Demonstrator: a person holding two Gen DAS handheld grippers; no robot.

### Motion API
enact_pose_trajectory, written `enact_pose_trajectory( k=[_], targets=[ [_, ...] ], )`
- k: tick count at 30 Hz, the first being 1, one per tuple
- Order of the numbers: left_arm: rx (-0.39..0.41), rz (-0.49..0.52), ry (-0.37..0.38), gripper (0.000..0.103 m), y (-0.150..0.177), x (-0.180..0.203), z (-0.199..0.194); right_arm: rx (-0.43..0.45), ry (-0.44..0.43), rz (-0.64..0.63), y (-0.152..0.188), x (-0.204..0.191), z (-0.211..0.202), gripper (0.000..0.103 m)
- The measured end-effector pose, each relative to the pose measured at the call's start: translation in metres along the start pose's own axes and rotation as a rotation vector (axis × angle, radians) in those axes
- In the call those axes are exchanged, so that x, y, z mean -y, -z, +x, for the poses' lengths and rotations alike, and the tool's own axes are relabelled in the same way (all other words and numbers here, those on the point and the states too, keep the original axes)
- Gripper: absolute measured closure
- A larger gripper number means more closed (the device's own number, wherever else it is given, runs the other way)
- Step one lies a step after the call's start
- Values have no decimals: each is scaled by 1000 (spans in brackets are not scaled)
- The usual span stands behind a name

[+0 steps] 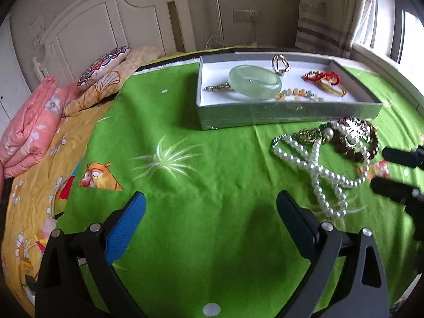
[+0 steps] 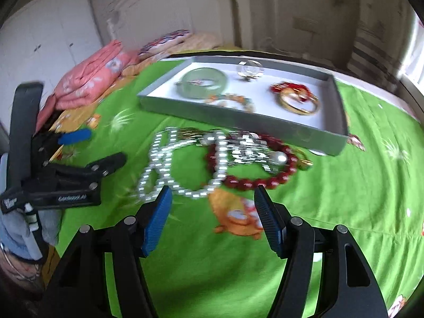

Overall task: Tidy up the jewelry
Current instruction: 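Lift both open tools away and move them over the pearl necklace, then grasp the white pearl necklace with the right tool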

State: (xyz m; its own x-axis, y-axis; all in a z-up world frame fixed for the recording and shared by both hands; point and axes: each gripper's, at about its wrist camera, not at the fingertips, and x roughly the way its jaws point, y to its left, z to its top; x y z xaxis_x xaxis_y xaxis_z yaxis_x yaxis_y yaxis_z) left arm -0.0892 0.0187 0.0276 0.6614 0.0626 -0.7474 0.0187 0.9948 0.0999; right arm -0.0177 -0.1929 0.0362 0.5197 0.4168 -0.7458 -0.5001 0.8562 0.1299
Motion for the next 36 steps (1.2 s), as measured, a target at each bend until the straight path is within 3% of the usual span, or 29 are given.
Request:
enact_pose_trajectory(
  k=[5, 11, 18, 19, 22, 24, 27, 32, 36],
  targets=[
    [42, -97, 39, 5, 1, -16, -7, -1, -31, -92, -8, -26, 4, 50],
    [86, -187, 54, 5, 2, -32, -14, -36, -46, -122, -25, -46, 24, 50],
    [98, -185, 65, 5, 3, -32, -17, -83, -14, -161, -32, -65, 50, 50],
    [98, -184, 67, 5, 4, -31, -17, -82, -3, -172, -32, -67, 52, 52],
    [97, -183, 68, 5, 3, -31, -17, -63, 14, -200, -31, -69, 51, 89],
    [96, -181, 67, 5, 3, -31, -17, -49, 33, -224, -28, -70, 46, 94],
    [95, -182, 68, 5, 3, -31, -17, 5, -10, -161, -24, -57, 32, 95],
    [83, -172, 68, 5, 3, -29, -15, 174, -136, 37, -30, -9, -21, 95],
    [44, -141, 63, 5, 1, -23, -8, 282, -150, 123, -33, 24, -64, 95]
  ],
)
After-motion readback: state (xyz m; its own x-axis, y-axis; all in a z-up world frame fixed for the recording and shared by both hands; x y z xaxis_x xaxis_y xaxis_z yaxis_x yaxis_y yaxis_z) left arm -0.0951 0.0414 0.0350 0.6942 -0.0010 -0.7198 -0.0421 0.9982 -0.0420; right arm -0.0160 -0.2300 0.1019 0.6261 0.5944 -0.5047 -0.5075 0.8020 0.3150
